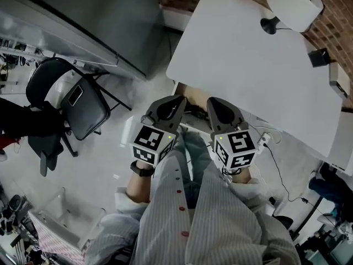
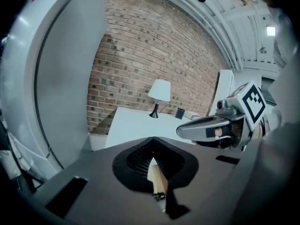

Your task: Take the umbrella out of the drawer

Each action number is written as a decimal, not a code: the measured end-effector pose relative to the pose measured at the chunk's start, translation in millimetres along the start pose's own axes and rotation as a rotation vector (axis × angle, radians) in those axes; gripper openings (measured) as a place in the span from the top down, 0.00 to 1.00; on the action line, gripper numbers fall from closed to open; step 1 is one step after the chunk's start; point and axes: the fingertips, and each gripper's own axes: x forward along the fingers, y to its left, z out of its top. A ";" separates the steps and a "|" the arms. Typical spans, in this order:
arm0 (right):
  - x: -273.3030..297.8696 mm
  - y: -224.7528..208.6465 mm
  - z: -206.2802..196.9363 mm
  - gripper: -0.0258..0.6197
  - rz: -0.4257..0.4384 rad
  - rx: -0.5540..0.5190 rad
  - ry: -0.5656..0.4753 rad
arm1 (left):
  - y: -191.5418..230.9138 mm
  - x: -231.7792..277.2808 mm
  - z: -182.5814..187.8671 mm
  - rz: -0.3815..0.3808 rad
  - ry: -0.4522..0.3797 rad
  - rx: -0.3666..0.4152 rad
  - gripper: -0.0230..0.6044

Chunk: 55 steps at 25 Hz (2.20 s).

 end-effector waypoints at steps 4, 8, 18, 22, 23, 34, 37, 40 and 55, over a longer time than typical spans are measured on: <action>2.3 -12.7 -23.3 0.91 -0.031 0.037 0.018 | -8.3 29.1 -44.1 -0.068 0.108 0.054 0.95; 4.7 -23.9 -52.5 0.91 -0.058 0.073 0.056 | -17.3 53.6 -91.8 -0.131 0.200 0.097 0.95; 13.9 -50.1 -118.1 0.91 -0.112 0.180 0.083 | -27.9 102.9 -216.8 -0.237 0.443 0.188 0.94; 17.5 -56.4 -145.1 0.91 -0.126 0.217 0.097 | -27.2 118.4 -255.5 -0.279 0.525 0.264 0.91; 18.1 -58.6 -151.9 0.91 -0.131 0.226 0.099 | -26.8 122.2 -264.8 -0.288 0.545 0.280 0.90; 25.0 -80.3 -217.1 0.91 -0.171 0.288 0.140 | -22.5 161.7 -355.2 -0.413 0.723 0.535 0.74; 26.7 -85.1 -231.7 0.91 -0.180 0.297 0.156 | -20.8 171.9 -374.8 -0.447 0.756 0.604 0.70; 33.8 -86.7 -245.6 0.91 -0.179 0.298 0.175 | -14.7 178.7 -396.6 -0.478 0.799 0.672 0.67; 46.5 -72.6 -281.4 0.91 -0.175 0.322 0.216 | -7.6 202.1 -456.5 -0.576 0.931 1.001 0.56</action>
